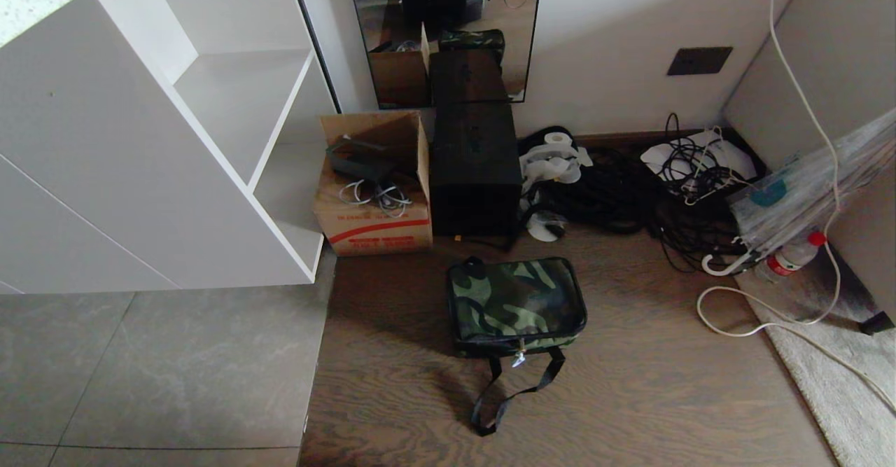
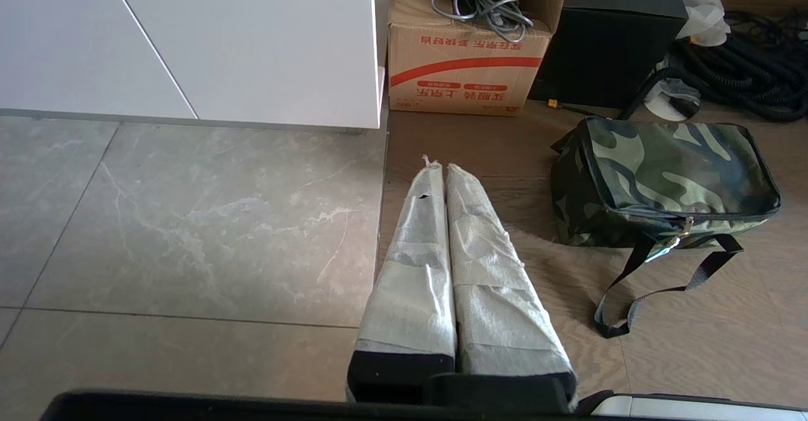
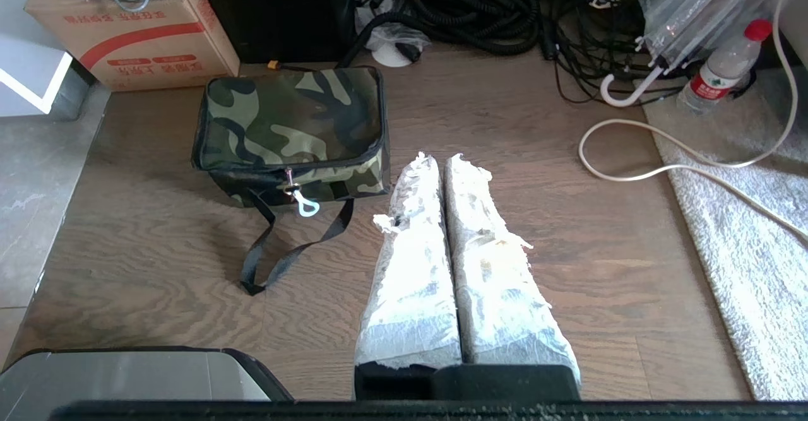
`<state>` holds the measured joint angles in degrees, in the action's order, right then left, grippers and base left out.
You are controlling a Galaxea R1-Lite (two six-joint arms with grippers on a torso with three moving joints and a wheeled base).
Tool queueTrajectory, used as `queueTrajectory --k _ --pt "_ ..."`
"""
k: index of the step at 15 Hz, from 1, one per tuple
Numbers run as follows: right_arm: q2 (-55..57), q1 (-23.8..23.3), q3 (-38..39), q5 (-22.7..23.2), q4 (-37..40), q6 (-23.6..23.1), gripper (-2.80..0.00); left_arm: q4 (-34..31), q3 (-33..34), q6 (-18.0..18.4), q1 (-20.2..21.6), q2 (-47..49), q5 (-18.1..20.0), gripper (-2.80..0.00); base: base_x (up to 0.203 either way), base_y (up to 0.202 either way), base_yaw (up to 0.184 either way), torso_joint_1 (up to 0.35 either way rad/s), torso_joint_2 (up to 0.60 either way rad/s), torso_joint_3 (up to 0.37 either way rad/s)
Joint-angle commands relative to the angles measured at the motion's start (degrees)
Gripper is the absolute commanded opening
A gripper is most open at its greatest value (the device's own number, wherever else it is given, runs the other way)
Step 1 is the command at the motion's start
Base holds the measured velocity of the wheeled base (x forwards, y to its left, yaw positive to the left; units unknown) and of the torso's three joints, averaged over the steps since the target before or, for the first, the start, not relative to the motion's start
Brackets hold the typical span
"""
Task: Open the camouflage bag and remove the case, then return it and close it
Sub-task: Open the top of the storage box
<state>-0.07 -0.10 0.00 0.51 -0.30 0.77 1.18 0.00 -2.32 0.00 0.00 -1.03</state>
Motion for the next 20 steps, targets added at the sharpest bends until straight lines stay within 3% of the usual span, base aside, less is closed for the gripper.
queueTrajectory --k 1,20 --pt "0.07 0.01 0.0 0.02 -0.05 0.02 -2.8 0.05 0.53 -0.06 0.0 0.0 -0.03 -2.8 0.0 0.0 0.0 0.0 0.0 0.0" --pt "0.07 0.01 0.0 0.02 -0.05 0.02 -2.8 0.05 0.53 -0.06 0.0 -0.06 -0.03 -2.8 0.0 0.0 0.0 0.0 0.0 0.0"
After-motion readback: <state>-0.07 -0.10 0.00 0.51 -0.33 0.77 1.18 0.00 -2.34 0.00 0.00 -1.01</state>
